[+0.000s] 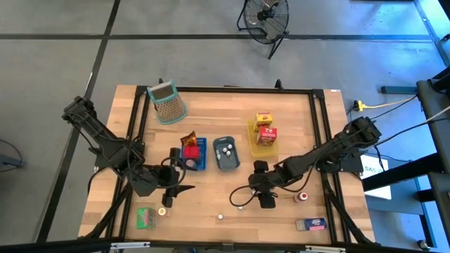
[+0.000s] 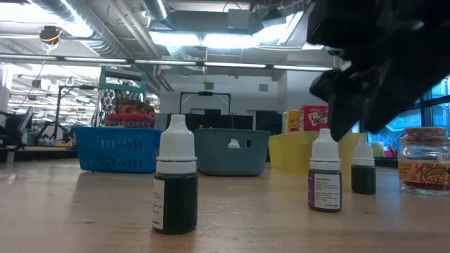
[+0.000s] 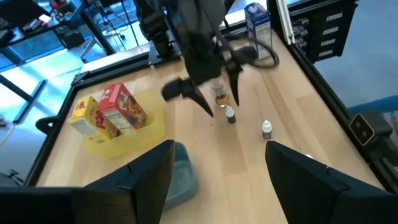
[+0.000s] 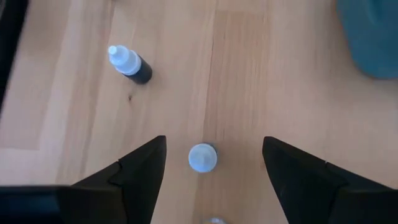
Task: Pick & Place Kitchen Items
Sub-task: Put the small food coloring bottle into the gray bin
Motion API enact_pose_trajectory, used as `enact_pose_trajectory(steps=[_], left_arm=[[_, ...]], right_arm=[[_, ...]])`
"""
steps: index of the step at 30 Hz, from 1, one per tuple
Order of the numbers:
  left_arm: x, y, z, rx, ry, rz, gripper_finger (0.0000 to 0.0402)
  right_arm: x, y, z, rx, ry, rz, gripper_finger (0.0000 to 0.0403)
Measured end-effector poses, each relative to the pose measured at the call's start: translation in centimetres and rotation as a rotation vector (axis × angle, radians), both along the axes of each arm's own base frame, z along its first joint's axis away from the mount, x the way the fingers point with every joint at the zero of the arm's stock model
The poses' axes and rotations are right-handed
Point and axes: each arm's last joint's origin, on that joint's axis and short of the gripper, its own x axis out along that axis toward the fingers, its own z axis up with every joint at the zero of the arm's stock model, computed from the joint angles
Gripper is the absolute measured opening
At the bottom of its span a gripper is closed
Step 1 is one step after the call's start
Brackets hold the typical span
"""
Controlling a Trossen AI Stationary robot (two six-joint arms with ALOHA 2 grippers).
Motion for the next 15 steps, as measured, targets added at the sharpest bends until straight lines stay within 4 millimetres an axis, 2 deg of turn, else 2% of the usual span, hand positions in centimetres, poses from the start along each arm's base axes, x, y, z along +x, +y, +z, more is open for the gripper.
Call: enact_pose_trajectory(steps=[5, 15], left_arm=[[-0.9, 0.8, 0.8, 0.003, -0.012, -0.009, 0.0249], [-2.0, 1.7, 1.2, 0.021, 0.01, -0.007, 0.0249]], right_arm=[[0.3, 0.0, -1.3, -0.017, 0.038, 0.004, 0.0268], [0.6, -0.5, -1.3, -0.009, 0.038, -0.026, 0.0268]])
